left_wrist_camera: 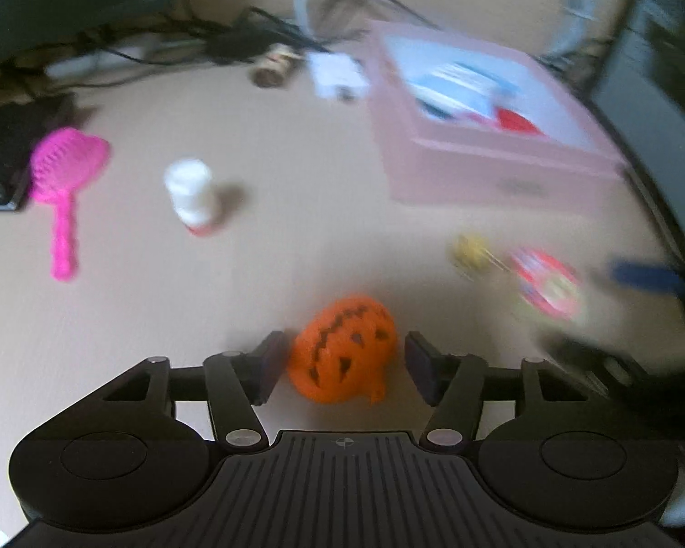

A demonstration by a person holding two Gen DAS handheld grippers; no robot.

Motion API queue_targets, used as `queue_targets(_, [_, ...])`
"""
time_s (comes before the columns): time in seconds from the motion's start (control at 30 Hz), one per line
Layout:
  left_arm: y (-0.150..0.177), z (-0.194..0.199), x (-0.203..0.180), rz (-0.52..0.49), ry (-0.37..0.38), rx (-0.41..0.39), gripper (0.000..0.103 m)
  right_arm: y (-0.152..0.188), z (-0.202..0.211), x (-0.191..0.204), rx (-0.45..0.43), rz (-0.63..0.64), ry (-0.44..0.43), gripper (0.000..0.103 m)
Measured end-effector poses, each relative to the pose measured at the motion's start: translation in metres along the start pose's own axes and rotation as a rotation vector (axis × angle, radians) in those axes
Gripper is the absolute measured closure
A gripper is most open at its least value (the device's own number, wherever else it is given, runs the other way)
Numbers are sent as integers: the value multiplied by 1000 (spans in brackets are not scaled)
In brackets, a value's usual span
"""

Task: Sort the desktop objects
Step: 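Grasp the orange pumpkin ball with the left tool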

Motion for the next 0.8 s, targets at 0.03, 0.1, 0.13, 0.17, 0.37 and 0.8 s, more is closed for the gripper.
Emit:
queue_targets(0.03, [6, 4, -3, -12, 0, 2, 29, 0, -3, 0, 0, 7, 1, 27])
queue_targets(0.1, [14, 10, -4, -22, -32, 1, 25, 2, -9, -3, 4, 18, 9, 27])
queue_targets(0.13, [15, 13, -3, -20, -52, -1, 24, 2, -11, -5, 3, 25, 17, 27])
queue_targets(0.17, [16, 16, 0, -15, -72, -7, 23, 4, -12, -8, -1, 37, 30, 27])
queue_targets(0.37, [15, 28, 18, 32, -172, -27, 16, 11, -13, -29, -11, 59, 170, 26])
queue_targets(0.8, [17, 29, 5, 32, -118, -6, 11, -7, -36, -27, 2, -197, -48, 38])
Point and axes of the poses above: each gripper's, at about its wrist camera, not at the fingertips, and z roughly against the way its jaws point, x to its left, y to its underside, the point moved 4 cm from there along -z, roughly the way its jaws point, and after that the axes turned 1 degree about -x, right-handed, at the moved point
